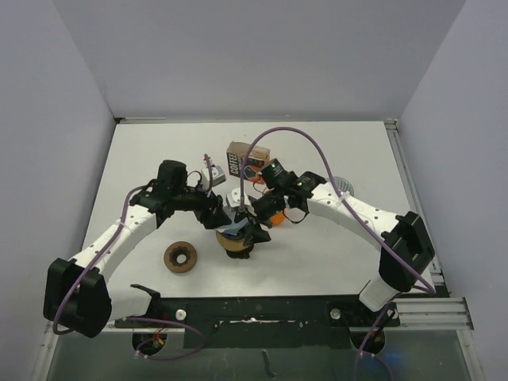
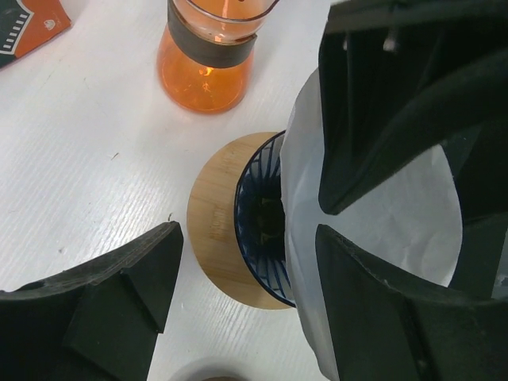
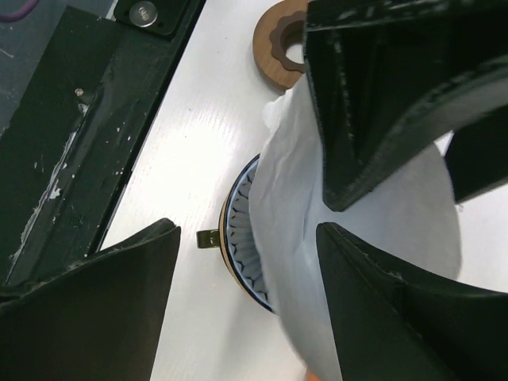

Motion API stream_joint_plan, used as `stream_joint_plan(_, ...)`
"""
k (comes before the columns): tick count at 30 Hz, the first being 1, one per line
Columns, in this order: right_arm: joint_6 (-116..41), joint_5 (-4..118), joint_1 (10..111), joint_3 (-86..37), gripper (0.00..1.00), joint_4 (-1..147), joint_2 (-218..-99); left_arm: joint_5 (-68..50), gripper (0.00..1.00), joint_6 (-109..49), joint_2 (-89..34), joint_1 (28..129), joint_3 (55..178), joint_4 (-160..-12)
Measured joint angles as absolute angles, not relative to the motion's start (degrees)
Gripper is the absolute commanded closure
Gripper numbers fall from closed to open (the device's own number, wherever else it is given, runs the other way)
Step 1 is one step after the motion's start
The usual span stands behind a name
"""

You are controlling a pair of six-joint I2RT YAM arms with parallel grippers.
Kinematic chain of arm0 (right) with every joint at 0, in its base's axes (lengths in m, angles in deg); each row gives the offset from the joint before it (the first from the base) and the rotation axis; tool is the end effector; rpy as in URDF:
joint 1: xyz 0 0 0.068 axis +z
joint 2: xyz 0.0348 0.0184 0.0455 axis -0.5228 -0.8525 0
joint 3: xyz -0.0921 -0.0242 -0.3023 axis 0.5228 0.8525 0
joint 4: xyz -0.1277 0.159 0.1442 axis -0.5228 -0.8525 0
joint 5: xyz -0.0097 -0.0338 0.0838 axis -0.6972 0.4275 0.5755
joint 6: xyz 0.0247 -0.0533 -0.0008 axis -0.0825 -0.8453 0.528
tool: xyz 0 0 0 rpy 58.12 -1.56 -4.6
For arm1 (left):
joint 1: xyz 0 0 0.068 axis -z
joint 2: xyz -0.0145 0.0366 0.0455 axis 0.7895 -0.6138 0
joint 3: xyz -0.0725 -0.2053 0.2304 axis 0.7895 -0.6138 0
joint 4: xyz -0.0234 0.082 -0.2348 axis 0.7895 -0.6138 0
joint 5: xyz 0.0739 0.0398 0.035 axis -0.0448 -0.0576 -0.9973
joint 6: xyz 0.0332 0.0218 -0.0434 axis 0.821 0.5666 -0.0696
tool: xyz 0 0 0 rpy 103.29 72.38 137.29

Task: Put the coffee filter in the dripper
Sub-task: Place the coffee filter in the coffee dripper.

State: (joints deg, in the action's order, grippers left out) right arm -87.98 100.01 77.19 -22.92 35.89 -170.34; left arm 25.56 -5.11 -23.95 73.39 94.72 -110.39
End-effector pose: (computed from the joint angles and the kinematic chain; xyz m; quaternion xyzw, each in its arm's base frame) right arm 0.2067 0.2585 0.3199 -0.6955 0.5325 0.4114 0.2519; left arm 0.2121 -0.1137 0.3053 0.3917 0.7742 -0.3619 0.3407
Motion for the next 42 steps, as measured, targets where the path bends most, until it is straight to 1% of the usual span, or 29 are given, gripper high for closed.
stream_joint_plan(10,-88.0,101.3,76.5,-26.7,0.27,32.9,-168.0,26.9,0.31,-4.2,-23.5,73.3,96.0,-112.5)
stream_joint_plan(18,-87.9,102.3,75.9,-27.1,0.26,31.5,-167.2,27.1,0.3,-3.4,-23.3,73.3,96.9,-113.7)
stream_joint_plan(29,-83.3,105.4,70.3,-27.1,0.26,33.3,-162.6,25.1,0.3,-3.2,-22.3,73.1,99.3,-116.9)
stream_joint_plan(31,-81.2,105.5,69.2,-27.1,0.27,34.6,-161.8,24.7,0.34,-2.9,-21.9,73.1,99.6,-117.8)
stream_joint_plan(35,-76.6,105.4,67.4,-27.1,0.28,37.7,-161.3,25.0,0.49,-1.7,-21.0,73.1,99.6,-119.3)
stream_joint_plan(42,-68.6,103.0,65.2,-26.7,0.29,43.0,-161.3,27.6,0.72,1.9,-21.0,73.2,99.8,-120.6)
